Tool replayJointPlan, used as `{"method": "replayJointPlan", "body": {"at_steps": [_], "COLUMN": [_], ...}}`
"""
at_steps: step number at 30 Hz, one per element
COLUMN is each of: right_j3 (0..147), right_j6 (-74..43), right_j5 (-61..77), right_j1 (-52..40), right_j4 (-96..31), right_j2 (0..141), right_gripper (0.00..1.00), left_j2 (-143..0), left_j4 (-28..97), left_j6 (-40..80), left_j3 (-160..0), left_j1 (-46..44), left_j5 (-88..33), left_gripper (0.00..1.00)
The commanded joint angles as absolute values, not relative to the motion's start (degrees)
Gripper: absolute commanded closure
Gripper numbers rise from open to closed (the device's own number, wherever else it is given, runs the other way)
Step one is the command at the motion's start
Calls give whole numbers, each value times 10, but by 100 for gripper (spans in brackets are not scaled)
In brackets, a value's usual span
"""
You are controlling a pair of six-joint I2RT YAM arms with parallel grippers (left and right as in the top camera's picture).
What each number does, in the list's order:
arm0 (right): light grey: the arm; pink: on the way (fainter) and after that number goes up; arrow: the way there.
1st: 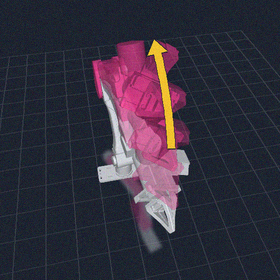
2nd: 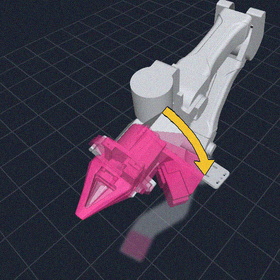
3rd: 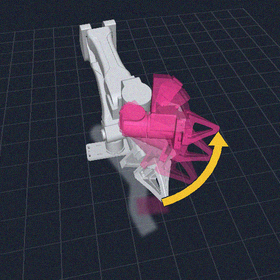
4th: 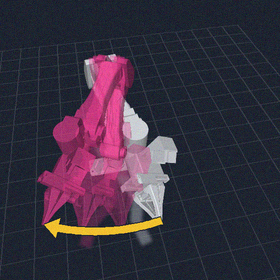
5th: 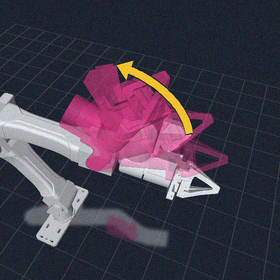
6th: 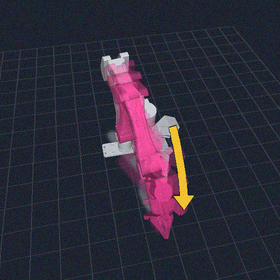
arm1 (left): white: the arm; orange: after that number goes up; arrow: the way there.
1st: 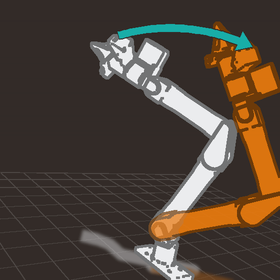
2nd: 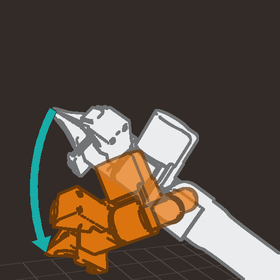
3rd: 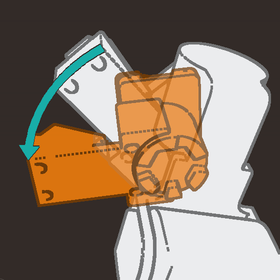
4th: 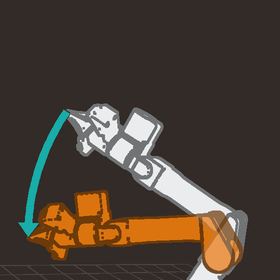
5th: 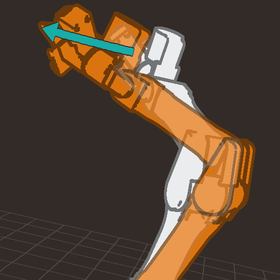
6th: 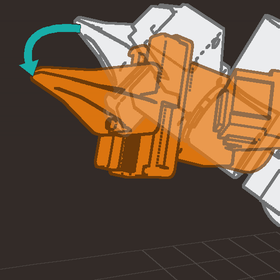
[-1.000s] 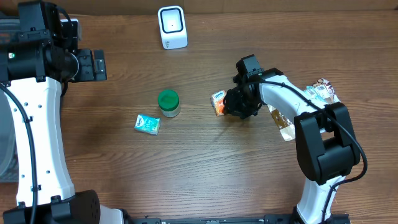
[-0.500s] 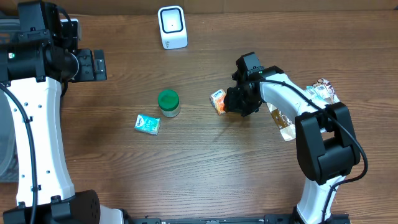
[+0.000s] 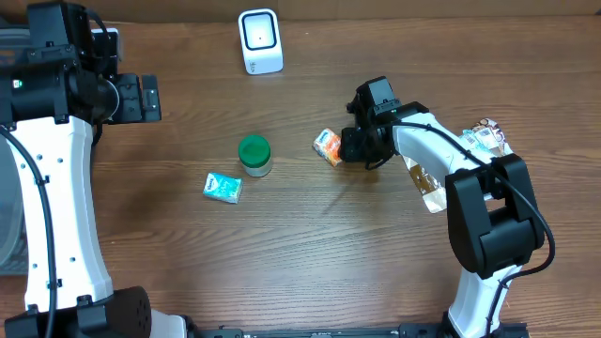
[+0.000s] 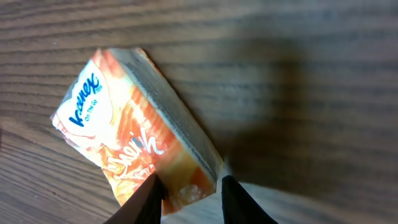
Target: Scan the item barcode
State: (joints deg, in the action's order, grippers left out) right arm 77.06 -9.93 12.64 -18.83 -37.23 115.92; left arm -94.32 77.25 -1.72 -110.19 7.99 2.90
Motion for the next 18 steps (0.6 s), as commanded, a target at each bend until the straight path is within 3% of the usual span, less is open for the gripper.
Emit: {"method": "replayJointPlan", "body": {"at_steps": [1,18], "right_j3": [765,775], "right_j6": [-43,10], "right_j5": [116,129], "right_j1": [-186,-186], "right_j4": [-361,-303], "right_j2": [1161,1161], "right_gripper": [71,71], "left_j2": [-946,-946], "left_j4": [773,773], "left_j6": [-26,-26], "left_j3": [-1103,-1103], "left_j1": [82,82], "left_j5": [34,34], "left_gripper": [0,0]}}
